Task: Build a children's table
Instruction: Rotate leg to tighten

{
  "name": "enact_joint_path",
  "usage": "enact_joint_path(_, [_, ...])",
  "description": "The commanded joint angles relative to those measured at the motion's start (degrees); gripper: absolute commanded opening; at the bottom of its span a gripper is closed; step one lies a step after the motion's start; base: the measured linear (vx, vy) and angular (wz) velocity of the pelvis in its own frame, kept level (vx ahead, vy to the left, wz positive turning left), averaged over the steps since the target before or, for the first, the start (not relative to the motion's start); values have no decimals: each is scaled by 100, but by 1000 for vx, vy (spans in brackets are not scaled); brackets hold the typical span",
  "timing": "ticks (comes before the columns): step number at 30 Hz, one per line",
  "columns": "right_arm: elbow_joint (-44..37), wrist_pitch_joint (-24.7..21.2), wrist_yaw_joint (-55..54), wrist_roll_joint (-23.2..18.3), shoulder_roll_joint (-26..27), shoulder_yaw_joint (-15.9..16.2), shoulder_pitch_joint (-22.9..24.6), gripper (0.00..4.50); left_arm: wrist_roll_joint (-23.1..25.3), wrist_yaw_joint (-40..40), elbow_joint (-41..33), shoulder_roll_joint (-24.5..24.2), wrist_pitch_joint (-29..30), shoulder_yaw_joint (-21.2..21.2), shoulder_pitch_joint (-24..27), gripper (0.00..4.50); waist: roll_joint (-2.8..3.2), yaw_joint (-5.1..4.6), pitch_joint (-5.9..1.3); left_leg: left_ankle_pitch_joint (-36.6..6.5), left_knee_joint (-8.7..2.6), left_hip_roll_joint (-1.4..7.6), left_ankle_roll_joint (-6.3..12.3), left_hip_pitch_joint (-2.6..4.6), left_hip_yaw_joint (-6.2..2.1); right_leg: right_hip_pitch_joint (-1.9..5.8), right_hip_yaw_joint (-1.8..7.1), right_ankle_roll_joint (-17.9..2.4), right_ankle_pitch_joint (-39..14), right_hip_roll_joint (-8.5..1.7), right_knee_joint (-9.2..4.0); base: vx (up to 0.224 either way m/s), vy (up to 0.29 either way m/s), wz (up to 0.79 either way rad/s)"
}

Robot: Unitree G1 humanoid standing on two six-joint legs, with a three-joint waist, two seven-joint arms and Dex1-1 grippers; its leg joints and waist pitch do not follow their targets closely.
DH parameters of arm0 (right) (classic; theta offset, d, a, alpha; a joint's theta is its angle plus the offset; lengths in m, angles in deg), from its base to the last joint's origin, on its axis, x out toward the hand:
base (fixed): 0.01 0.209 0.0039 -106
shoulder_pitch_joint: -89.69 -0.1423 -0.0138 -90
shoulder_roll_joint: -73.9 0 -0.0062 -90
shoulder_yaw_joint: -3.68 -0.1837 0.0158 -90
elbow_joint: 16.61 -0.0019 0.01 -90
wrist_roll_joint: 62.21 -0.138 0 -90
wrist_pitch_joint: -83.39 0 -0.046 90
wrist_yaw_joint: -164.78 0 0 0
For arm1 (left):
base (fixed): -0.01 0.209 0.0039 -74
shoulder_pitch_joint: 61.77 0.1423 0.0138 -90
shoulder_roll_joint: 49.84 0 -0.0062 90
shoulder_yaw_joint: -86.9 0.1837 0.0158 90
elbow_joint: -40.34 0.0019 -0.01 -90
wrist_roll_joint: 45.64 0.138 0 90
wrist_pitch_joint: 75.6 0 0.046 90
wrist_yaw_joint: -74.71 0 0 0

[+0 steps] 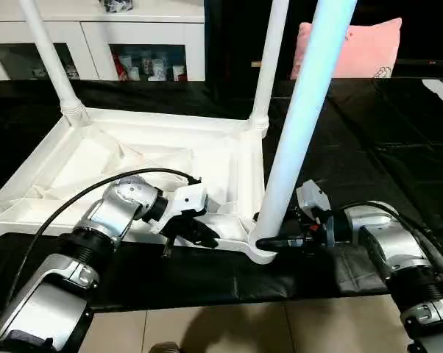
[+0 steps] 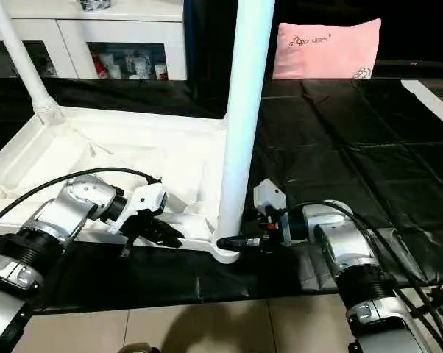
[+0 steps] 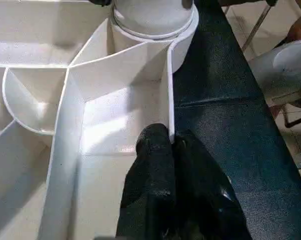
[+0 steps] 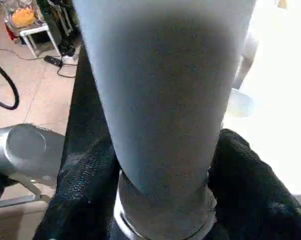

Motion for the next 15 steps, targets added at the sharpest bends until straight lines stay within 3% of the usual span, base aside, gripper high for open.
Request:
enact_joint_path(1, [82,15,-6,7,-52,8,-105,228,-35,-366,-267,78,-58,204,27,0,-15,-20,-403,-834,-310,248,494,-11,12,331,360,-1317,-851,-387,-396,0,0,0])
enact_joint_path(4, [62,18,10,4,-44,14,-86,207,-36,-362,-278,73,-55,206,37,0,-16,-19,-399,-860,-309,244,491,-10,15,331,359,-1307,-915,-386,-404,0,0,0])
enact_joint_path(15, [-150,-127,-11,-45,31,80,152,198,-41,-182,-333,57,70,146,120,0,-24,-19,-403,-819,-306,244,506,-12,14,332,356,-1288,-916,-387,-398,0,0,0])
